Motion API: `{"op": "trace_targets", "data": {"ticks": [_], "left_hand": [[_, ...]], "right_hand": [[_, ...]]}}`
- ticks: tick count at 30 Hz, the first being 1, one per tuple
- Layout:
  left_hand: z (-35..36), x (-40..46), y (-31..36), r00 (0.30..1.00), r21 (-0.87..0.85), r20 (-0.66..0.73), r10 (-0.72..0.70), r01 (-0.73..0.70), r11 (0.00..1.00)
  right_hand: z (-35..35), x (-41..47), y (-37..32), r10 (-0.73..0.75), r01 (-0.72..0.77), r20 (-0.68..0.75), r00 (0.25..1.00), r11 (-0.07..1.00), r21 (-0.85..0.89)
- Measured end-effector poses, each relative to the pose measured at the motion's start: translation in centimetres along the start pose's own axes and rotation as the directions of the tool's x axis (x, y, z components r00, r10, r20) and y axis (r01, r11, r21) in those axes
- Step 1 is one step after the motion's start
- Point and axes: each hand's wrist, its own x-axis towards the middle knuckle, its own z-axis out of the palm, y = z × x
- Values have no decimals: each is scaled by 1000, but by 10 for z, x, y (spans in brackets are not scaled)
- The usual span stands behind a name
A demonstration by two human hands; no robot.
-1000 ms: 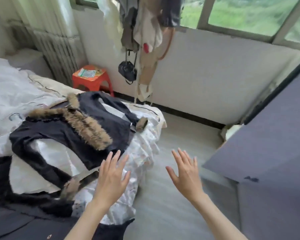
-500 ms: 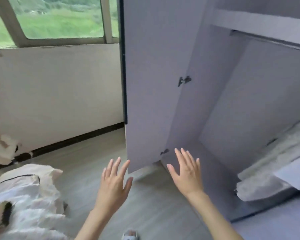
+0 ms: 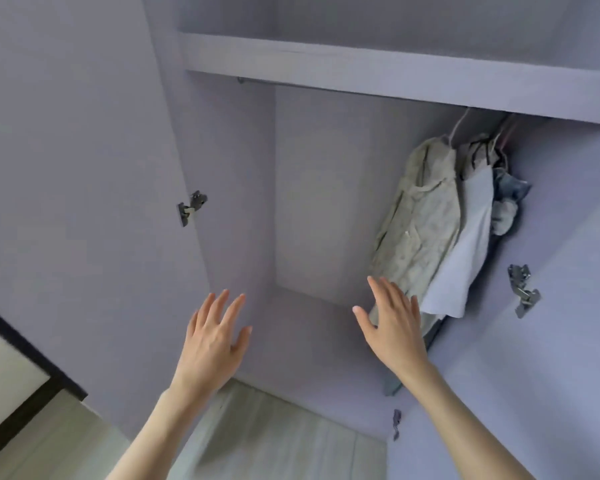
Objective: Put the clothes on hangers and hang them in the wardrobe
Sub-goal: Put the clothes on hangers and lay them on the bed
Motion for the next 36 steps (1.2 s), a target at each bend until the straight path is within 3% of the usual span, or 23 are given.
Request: {"op": "trace_targets", "data": {"ticks": [9,12,16,21,25,31,36], "left_hand": [[74,94,77,961,-103,83,263,-255,962],[83,136,95,957,-117,56,286,-278,954],[88,190,122,951,-133,25,309,-303,944],[105,225,141,958,-172,9,286,-281,944],[116,239,140,963,-181,32,268,-258,949],[118,257,134,968,-194,22,250,-241,951],[112,265,136,965,-208,2,261,-255,944]], "right_hand": [[-22,89,80,193,-191,-96,976,981,27],[-34,140,98,219,-209,-147,965,974,81],[-48,211,120,265,-266,-210,941,964,23],[-46,272,142,404,-404,-88,911,915,17],[-48,297,151,482,-485,-85,872,874,-30],[-41,297,157,411,-414,-207,888,910,31],[-51,285,155,259,-250,-354,898,966,73]]}}
